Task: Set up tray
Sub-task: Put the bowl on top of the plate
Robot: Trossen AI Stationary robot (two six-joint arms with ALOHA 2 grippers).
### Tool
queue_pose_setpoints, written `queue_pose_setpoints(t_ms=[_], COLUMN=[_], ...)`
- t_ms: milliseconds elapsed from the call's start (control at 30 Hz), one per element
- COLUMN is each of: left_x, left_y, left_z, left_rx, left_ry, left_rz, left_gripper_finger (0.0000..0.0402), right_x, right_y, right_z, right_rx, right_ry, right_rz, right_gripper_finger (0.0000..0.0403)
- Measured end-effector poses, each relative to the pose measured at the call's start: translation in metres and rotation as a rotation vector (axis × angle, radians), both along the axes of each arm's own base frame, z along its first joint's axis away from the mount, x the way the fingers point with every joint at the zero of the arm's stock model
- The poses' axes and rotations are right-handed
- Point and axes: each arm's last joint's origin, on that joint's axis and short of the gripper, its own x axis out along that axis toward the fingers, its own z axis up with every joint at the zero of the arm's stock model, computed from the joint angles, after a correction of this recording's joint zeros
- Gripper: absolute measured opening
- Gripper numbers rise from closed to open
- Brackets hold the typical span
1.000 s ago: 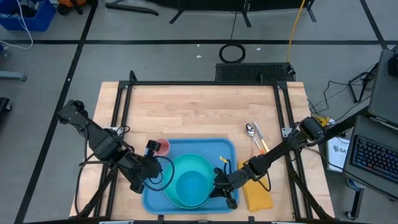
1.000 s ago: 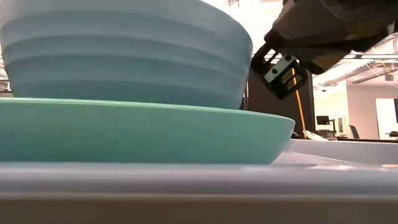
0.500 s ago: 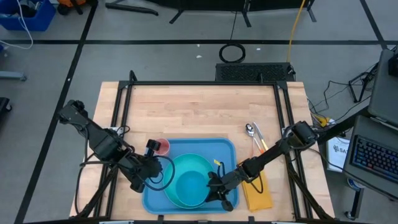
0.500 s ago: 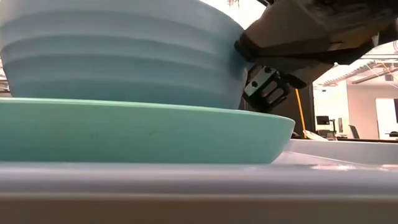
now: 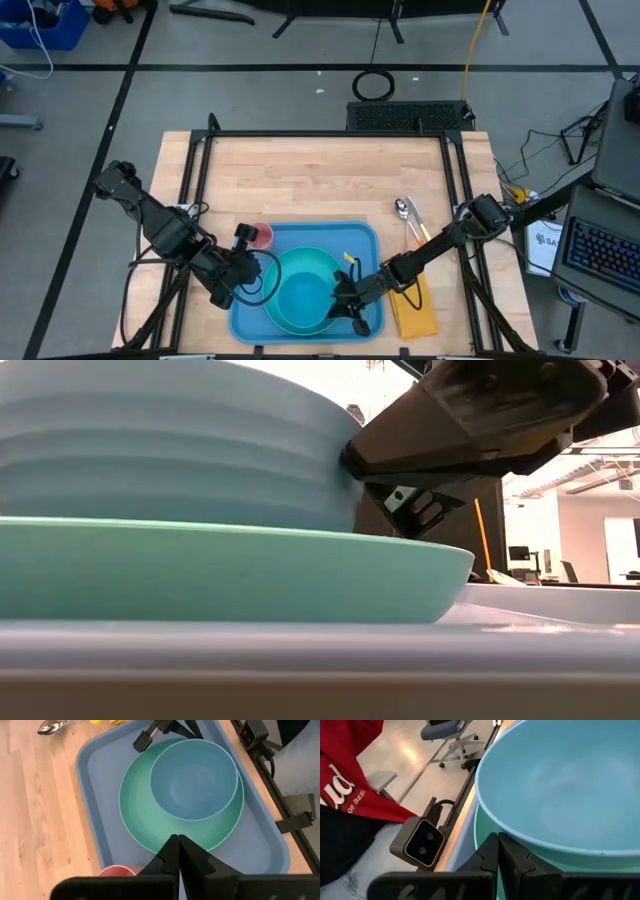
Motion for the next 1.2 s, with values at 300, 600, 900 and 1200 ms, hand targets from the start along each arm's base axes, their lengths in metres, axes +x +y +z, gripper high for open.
queue_pose_setpoints(t_ms=[300, 600, 900, 1200], left_x=[0.000, 0.000, -0.006, -0.002], left_y=[0.000, 0.000, -0.017, -0.028], left_z=[0.000, 0.000, -0.021, -0.091], left_rx=[0.000, -0.018, -0.123, -0.361], left_ry=[-0.001, 0.009, 0.097, 0.217], left_rz=[0.001, 0.013, -0.068, -0.115], left_gripper_finger=[0.0005, 0.0012, 0.0003, 0.0002], right_x=[0.002, 0.002, -0.009, -0.015], right_y=[-0.004, -0.006, -0.005, -0.004], right_z=[0.000, -0.002, 0.010, 0.023], right_rx=[-0.037, -0.028, -0.050, -0.082], right_ry=[-0.020, 0.011, 0.095, 0.074], right_rz=[-0.076, -0.056, -0.001, -0.053], right_gripper_finger=[0.0000, 0.0000, 0.0000, 0.0000])
